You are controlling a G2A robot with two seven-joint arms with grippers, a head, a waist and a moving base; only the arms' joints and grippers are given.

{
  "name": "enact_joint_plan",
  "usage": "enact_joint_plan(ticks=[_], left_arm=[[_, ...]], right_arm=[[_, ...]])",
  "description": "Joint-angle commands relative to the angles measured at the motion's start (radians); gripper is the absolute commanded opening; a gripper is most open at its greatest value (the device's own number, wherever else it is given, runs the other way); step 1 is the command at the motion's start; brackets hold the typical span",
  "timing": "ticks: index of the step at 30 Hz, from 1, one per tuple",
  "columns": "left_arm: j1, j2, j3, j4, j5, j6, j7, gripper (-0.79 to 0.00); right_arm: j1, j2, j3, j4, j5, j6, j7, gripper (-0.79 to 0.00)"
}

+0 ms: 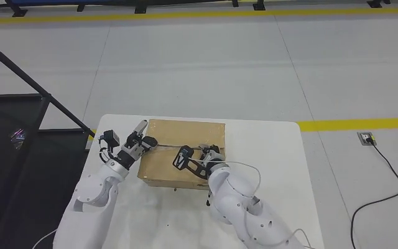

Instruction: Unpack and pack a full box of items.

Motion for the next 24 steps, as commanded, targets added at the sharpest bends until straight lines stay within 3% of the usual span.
enact_joint_plan(ticks=[1,2,3,4,6,9,11,18,24], left_arm=[[0.003,0.000,0.001,-0.001,-0.001,-0.002,-0.001,0.000],[0.005,0.001,0.002,-0.001,-0.001,-0.003,-0.001,0.000],[0.007,0.001,0.002,-0.003,-0.001,-0.003,-0.001,0.000],[0.009,0.001,0.003,-0.004,-0.003,-0.003,-0.001,0.000],[0.011,0.001,0.003,-0.006,-0.003,-0.004,-0.001,0.000],[0.017,0.002,0.003,-0.013,-0.004,-0.004,-0.002,0.000],[0.021,0.003,0.002,-0.018,-0.007,-0.003,-0.003,0.000],[0.024,0.003,0.005,-0.023,-0.017,-0.003,0.005,0.000],[0.024,0.003,0.007,-0.023,-0.022,-0.003,0.009,0.000]], right_arm=[[-0.006,-0.001,0.006,-0.006,0.000,-0.003,-0.003,-0.425],[-0.011,-0.001,0.011,-0.011,0.001,-0.007,-0.008,-0.403],[-0.016,-0.001,0.017,-0.016,0.001,-0.012,-0.011,-0.277],[-0.021,0.000,0.024,-0.022,-0.002,-0.018,-0.012,-0.234],[-0.039,0.001,0.040,-0.045,0.008,-0.028,-0.026,-0.191],[-0.070,0.008,0.080,-0.091,0.038,-0.053,-0.065,-0.037],[-0.097,0.012,0.115,-0.131,0.064,-0.046,-0.097,0.000],[-0.159,0.017,0.169,-0.193,0.041,0.022,-0.162,0.000],[-0.147,0.006,0.155,-0.176,-0.008,0.085,-0.117,0.000]])
